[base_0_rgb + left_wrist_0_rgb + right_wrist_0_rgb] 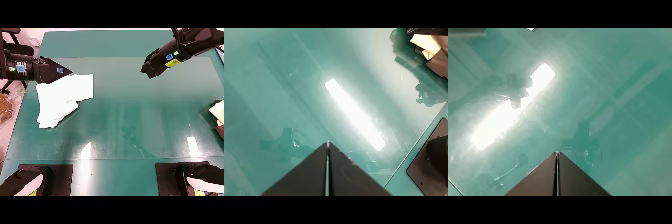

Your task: Fold the shirts.

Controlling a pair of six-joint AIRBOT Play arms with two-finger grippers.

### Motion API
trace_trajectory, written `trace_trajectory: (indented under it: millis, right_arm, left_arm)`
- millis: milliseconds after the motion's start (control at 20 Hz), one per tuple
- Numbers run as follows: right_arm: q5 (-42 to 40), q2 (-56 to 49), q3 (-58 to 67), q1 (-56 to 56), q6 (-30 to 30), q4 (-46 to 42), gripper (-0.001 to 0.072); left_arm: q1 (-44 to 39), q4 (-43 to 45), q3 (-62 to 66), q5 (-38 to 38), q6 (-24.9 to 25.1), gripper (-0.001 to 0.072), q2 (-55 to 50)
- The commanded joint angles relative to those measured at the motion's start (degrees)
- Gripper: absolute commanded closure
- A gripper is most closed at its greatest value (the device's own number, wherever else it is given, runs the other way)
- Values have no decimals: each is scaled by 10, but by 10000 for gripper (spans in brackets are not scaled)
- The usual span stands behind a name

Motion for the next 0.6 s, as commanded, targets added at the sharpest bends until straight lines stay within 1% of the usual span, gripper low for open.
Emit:
trace_trajectory:
  millis: [0, 100, 150, 200, 250, 300, 350, 400, 450, 500, 550]
  right_arm:
    - [0, 0, 0, 0, 0, 0, 690]
    - [0, 0, 0, 0, 0, 0, 689]
    - [0, 0, 0, 0, 0, 1, 689]
    - [0, 0, 0, 0, 0, 1, 689]
    - [0, 0, 0, 0, 0, 1, 689]
    - [0, 0, 0, 0, 0, 1, 689]
    - [1, 0, 0, 0, 0, 1, 690]
    - [1, 0, 0, 0, 0, 0, 689]
    - [2, 0, 0, 0, 2, 0, 685]
    - [3, 0, 0, -2, 30, -2, 558]
    - [1, 0, 0, -7, 58, -2, 188]
  left_arm:
    - [0, -7, 1, 5, -2, 685, 0]
    - [0, 8, 1, -2, -1, 685, 0]
    - [0, 45, 1, -5, -23, 670, -1]
    - [0, 110, 1, -4, -63, 401, -1]
    - [0, 203, 1, -3, -125, 103, -1]
    - [0, 294, 1, -2, -169, 70, -1]
    - [1, 383, 0, -2, -196, 72, -1]
    - [1, 450, 0, -1, -218, 72, -2]
    - [2, 500, -1, 0, -233, 73, -9]
    - [15, 506, -2, -1, -234, 72, -18]
    - [40, 484, -3, -4, -234, 72, -30]
